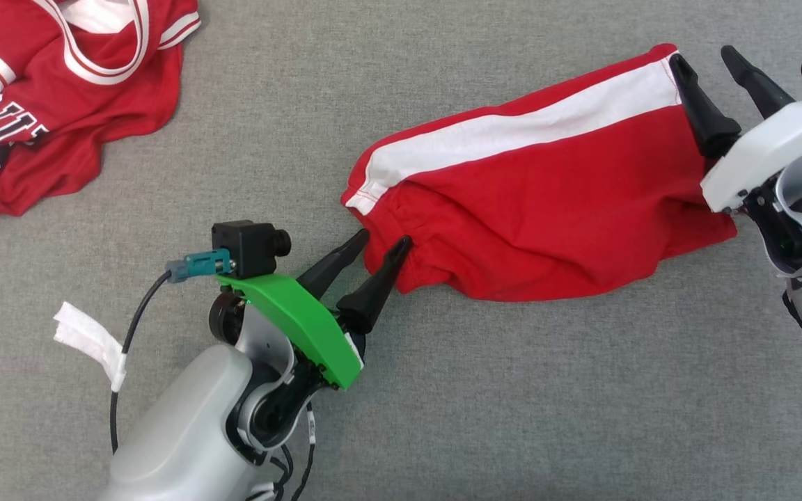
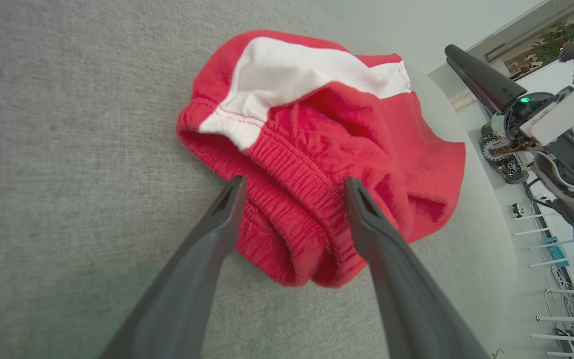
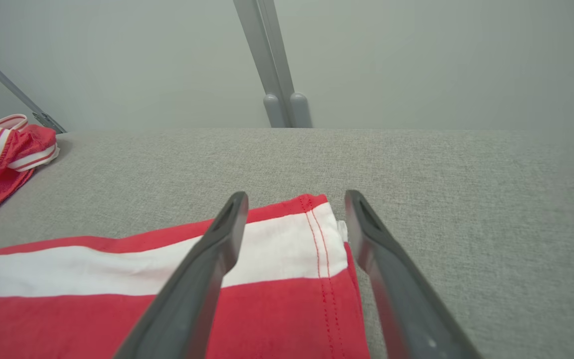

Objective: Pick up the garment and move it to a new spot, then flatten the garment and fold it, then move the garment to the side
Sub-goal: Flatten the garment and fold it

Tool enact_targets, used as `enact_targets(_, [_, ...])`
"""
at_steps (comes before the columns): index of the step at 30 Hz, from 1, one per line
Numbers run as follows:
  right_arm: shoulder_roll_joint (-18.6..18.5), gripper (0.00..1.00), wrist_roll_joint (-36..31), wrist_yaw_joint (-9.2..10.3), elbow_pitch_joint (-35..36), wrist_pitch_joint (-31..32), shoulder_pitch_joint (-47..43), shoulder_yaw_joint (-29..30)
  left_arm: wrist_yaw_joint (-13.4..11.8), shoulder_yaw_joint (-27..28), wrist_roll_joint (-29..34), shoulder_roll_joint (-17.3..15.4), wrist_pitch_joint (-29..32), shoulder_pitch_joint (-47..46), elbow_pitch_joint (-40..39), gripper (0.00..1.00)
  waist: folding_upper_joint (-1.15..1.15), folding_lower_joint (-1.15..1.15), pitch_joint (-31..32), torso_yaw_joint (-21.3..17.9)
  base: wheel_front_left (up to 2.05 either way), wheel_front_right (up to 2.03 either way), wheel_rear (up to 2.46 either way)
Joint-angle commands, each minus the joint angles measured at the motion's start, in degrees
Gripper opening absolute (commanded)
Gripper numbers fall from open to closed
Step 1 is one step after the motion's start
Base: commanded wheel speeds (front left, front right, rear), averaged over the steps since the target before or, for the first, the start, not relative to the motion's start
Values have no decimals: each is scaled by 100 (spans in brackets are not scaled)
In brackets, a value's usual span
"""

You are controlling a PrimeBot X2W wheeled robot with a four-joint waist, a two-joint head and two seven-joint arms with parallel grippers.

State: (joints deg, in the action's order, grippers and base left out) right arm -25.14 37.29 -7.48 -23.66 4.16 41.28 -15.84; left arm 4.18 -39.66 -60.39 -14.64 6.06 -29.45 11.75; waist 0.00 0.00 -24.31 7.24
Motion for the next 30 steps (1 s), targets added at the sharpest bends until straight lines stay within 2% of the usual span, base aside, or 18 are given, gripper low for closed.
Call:
enact_targets(1, [-97, 100, -8, -2, 94, -43, -183, 42, -33, -1, 24, -45, -71, 146, -100, 100, 0, 0, 117, -85, 0, 0, 0])
enact_targets(7, [-88, 100, -374, -2, 189, 3, -812, 300, -225, 33, 266, -241, -435, 566, -400, 100, 0, 0, 431, -206, 0, 0, 0])
enact_targets(11, [83, 100, -530, -2, 251, 86, -1130, 474, -336, 32, 440, -271, -722, 765, -528, 100, 0, 0, 631, -262, 0, 0, 0])
enact_targets(16, [274, 100, -696, -2, 310, 182, -1358, 647, -358, -37, 688, -263, -1009, 825, -601, 100, 0, 0, 775, -293, 0, 0, 0])
enact_targets(22, [481, 100, -891, -2, 311, 303, -1336, 825, -459, -139, 1023, -178, -1327, 782, -451, 100, 0, 0, 746, -279, 0, 0, 0])
enact_targets(30, [728, 100, -1341, -2, -57, 630, -813, 1004, -547, -86, 1451, -77, -1876, 671, -296, 100, 0, 0, 357, -97, 0, 0, 0])
